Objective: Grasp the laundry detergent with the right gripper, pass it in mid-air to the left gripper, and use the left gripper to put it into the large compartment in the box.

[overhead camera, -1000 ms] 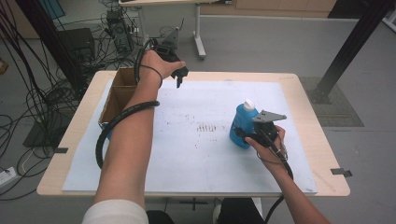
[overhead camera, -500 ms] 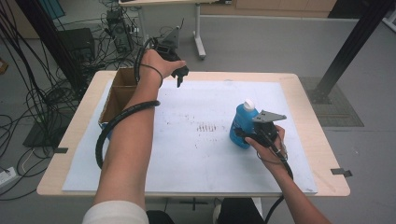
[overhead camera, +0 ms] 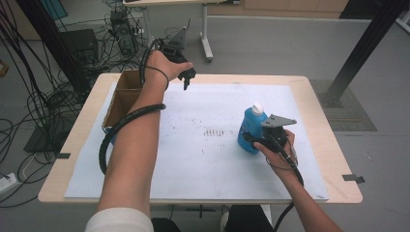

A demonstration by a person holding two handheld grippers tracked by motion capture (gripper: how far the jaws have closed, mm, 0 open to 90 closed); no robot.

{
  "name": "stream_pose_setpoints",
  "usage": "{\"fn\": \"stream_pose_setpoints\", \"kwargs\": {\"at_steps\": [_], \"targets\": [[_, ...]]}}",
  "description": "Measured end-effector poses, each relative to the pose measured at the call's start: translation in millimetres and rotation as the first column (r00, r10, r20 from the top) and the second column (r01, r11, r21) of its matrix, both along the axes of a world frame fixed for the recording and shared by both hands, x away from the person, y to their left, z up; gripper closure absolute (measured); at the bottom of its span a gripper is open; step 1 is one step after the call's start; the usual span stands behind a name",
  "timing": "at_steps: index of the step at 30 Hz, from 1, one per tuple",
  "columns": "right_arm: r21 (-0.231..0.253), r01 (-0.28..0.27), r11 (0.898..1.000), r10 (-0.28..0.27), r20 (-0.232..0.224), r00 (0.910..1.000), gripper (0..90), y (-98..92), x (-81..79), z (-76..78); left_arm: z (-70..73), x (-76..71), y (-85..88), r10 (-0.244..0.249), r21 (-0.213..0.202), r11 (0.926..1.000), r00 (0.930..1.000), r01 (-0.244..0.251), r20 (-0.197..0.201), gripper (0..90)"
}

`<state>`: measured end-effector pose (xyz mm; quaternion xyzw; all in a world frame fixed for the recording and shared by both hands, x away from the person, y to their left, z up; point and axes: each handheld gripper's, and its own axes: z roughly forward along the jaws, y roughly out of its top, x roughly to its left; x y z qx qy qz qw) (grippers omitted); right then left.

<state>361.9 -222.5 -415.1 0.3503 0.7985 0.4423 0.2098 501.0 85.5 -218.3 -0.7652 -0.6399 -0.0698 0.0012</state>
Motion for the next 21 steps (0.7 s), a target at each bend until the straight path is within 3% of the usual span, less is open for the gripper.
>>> {"fn": "stream_pose_setpoints", "kwargs": {"at_steps": [21], "targets": [[0.001, 0.001, 1.0, -0.001, 0.009, 1.0, 41.0, 0.3, -0.4, -0.9, 0.4, -1.0, 0.8, -0.003, -0.001, 1.0, 1.0, 0.003, 0.0, 6.3]]}}
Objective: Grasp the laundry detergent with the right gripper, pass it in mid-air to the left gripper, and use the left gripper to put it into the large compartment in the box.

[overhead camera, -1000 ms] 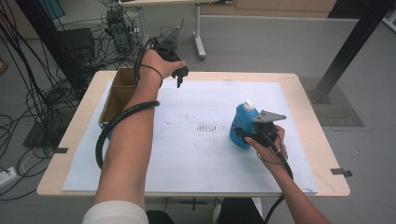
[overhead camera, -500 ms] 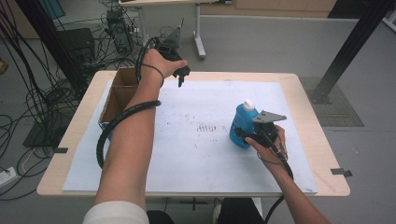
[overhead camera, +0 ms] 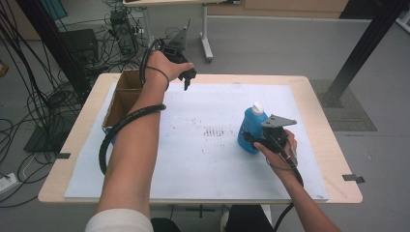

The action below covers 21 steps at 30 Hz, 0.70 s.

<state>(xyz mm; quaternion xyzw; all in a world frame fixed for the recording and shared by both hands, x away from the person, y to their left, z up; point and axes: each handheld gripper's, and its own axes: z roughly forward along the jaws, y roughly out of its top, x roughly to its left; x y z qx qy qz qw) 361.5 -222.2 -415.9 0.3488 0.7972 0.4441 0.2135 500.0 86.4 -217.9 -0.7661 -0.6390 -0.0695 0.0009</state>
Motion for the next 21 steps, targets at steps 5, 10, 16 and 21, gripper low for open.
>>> {"fn": "stream_pose_setpoints", "kwargs": {"at_steps": [5, 10, 16, 21], "targets": [[0.004, 0.004, 1.0, -0.004, -0.003, 1.0, 41.0, 0.1, -0.1, -0.2, 1.3, -0.7, 1.8, 0.002, -0.002, 1.0, 1.0, -0.002, 0.005, 6.3], [0.005, 0.006, 1.0, -0.006, -0.003, 1.0, 41.1, 0.0, -0.1, -0.2, 2.3, -1.3, 3.5, 0.005, -0.002, 1.0, 1.0, -0.005, 0.007, 6.3], [0.006, 0.008, 1.0, -0.008, -0.003, 1.0, 41.3, 0.2, -0.1, -0.3, 4.0, -2.1, 5.3, 0.005, 0.001, 1.0, 0.9999, -0.005, 0.009, 6.3], [0.008, 0.007, 1.0, -0.007, -0.003, 1.0, 41.7, 0.2, -0.3, -0.4, 5.1, -2.5, 5.9, 0.004, 0.002, 1.0, 0.9999, -0.004, 0.01, 6.3]]}}
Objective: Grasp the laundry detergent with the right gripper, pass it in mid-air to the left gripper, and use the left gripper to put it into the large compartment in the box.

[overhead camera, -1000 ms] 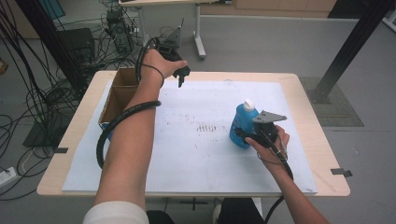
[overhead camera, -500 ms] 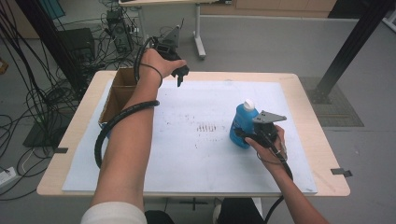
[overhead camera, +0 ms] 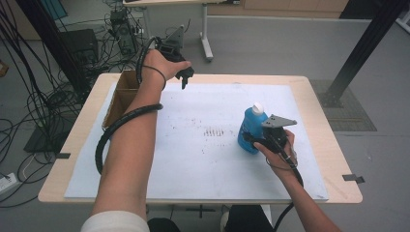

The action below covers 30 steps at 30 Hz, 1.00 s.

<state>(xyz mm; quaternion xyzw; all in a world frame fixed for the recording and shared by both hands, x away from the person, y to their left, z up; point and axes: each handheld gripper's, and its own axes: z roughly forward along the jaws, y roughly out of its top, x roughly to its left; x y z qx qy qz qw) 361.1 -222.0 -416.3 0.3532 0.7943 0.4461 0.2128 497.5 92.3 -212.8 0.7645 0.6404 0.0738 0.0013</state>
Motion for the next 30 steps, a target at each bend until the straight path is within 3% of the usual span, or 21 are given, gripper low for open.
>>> {"fn": "stream_pose_setpoints", "kwargs": {"at_steps": [30], "targets": [[0.002, -0.002, 1.0, 0.002, -0.021, 0.9998, 43.4, -0.7, 1.9, 2.2, 7.2, -3.6, 2.9, -0.019, -0.004, 0.9998, 0.9998, 0.019, 0.01, 6.3]]}}
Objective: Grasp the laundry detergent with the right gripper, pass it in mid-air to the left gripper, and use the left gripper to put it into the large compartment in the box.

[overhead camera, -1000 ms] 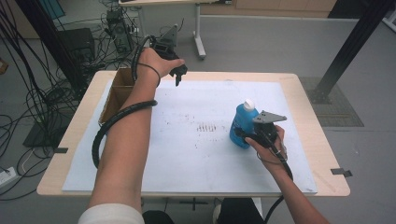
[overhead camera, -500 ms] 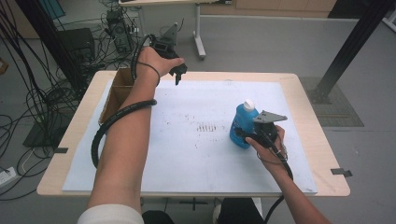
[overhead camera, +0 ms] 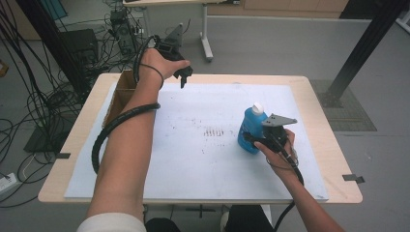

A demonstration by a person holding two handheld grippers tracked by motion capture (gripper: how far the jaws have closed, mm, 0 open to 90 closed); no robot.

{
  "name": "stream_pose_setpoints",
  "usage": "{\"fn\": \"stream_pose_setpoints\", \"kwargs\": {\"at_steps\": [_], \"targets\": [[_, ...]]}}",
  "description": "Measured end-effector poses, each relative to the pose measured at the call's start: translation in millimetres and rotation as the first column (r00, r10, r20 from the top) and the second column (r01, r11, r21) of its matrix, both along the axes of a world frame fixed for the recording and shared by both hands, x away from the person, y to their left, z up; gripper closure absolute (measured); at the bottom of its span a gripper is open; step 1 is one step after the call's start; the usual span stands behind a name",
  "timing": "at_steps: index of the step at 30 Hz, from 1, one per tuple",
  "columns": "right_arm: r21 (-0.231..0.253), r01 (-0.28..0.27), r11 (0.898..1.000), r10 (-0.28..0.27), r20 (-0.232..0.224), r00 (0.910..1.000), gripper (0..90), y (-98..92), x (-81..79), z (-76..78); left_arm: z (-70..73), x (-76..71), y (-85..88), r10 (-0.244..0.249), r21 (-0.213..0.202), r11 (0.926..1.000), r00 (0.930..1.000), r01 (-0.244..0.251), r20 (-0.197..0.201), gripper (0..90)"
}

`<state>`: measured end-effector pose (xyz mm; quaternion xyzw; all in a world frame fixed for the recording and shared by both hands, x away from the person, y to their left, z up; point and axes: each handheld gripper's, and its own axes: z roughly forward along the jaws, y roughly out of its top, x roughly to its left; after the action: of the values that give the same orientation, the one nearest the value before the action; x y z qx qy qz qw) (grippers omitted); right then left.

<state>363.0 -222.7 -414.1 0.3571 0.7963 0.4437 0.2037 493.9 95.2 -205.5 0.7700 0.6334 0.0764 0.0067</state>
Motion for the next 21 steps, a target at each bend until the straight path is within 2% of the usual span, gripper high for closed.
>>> {"fn": "stream_pose_setpoints", "kwargs": {"at_steps": [16, 21], "targets": [[-0.007, -0.006, 1.0, 0.005, -0.006, 1.0, 43.5, 0.2, 1.1, 1.1, 4.9, -3.1, 3.1, -0.008, -0.006, 0.9999, 0.9999, 0.008, 0.008, 6.0], [-0.004, -0.004, 1.0, 0.004, -0.016, 0.9999, 43.6, -0.3, 1.9, 2.0, 8.8, -4.2, 3.8, -0.033, -0.013, 0.9994, 0.9994, 0.033, 0.012, 6.1]]}}
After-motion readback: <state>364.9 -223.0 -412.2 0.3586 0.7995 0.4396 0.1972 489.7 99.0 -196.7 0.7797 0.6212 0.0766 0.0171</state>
